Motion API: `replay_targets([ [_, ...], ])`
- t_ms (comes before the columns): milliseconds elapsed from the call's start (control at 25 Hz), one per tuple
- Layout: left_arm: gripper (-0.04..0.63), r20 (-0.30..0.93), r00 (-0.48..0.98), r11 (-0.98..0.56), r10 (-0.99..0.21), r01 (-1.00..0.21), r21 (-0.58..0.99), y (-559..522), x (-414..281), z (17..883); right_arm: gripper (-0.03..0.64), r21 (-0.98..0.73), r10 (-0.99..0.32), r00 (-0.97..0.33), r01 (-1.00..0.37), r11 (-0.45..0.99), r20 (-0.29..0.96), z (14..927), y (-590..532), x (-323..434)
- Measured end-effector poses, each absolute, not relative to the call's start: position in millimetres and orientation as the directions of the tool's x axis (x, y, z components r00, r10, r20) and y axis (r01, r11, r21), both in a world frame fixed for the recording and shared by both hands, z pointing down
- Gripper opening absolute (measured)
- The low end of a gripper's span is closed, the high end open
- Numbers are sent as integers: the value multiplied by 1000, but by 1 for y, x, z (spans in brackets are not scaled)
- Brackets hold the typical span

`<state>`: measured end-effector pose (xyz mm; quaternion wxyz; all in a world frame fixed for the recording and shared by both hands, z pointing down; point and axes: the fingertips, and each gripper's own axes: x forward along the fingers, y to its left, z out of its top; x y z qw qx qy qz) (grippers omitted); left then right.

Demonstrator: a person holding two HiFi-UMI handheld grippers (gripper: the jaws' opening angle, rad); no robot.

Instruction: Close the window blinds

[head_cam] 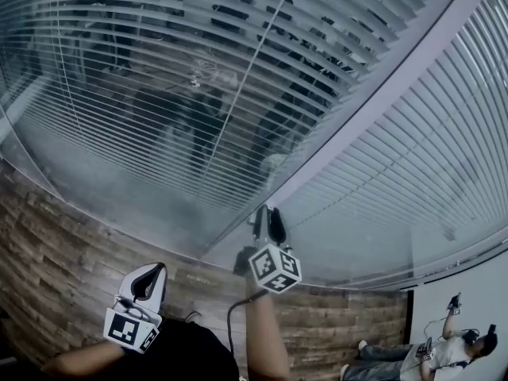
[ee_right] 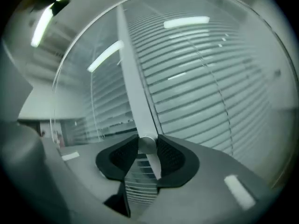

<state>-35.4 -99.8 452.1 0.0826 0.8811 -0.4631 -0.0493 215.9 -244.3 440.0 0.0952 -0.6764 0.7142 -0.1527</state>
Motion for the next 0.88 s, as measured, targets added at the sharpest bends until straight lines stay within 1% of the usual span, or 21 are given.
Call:
replay_targets([
  [40,2,-11,567,-559,-823,-807,192,-99,-35,453,130,-468,-995,-83,-882,49,54,441,-244,218],
  [80,2,-11,569,-560,-823,-806,191,-99,-35,453,132,-550,-994,-97,-833,59,40,443,-244,219],
  [120,2,-10,570,-561,-822,-806,191,-99,-35,454,132,-578,-994,-107,-813,66,37,444,-244,220],
  [160,2,-8,571,-562,-821,-805,191,-99,-35,456,134,-541,-993,-111,-839,68,47,445,-244,219],
  [200,2,-7,571,-561,-821,-805,192,-98,-35,457,137,-434,-992,-103,-899,62,71,445,-244,218],
  [240,2,-6,570,-561,-822,-806,191,-98,-36,458,138,-268,-992,-80,-962,50,100,445,-243,216],
  [280,2,-6,569,-560,-822,-806,191,-98,-36,459,149,-67,-991,-45,-997,36,126,443,-242,213],
  [320,2,-6,569,-559,-822,-806,193,-98,-36,460,161,134,-989,-7,-991,27,145,443,-242,209],
  [360,2,-5,569,-559,-822,-806,195,-98,-36,460,164,302,-987,25,-953,25,159,444,-241,205],
  [400,2,-5,569,-559,-822,-806,195,-98,-37,462,163,426,-984,50,-904,27,170,446,-242,201],
  [440,2,-5,569,-559,-822,-806,194,-98,-37,464,160,505,-981,71,-862,30,179,450,-243,198],
  [520,2,-6,571,-562,-821,-804,194,-97,-36,465,135,559,-979,93,-829,25,182,455,-245,196],
  [600,2,-8,572,-562,-820,-804,192,-95,-37,465,132,491,-982,76,-871,19,173,456,-244,196],
  [640,2,-8,571,-562,-821,-804,193,-95,-38,465,132,402,-984,51,-915,22,169,455,-244,197],
  [720,2,-8,570,-560,-822,-806,193,-95,-40,465,132,128,-987,-19,-991,40,160,453,-244,202],
  [760,2,-10,570,-562,-821,-805,189,-94,-39,465,132,-9,-986,-52,-999,51,157,453,-244,205],
  [880,2,-31,579,-575,-814,-800,172,-90,-33,460,132,-320,-986,-115,-945,72,120,454,-241,213],
])
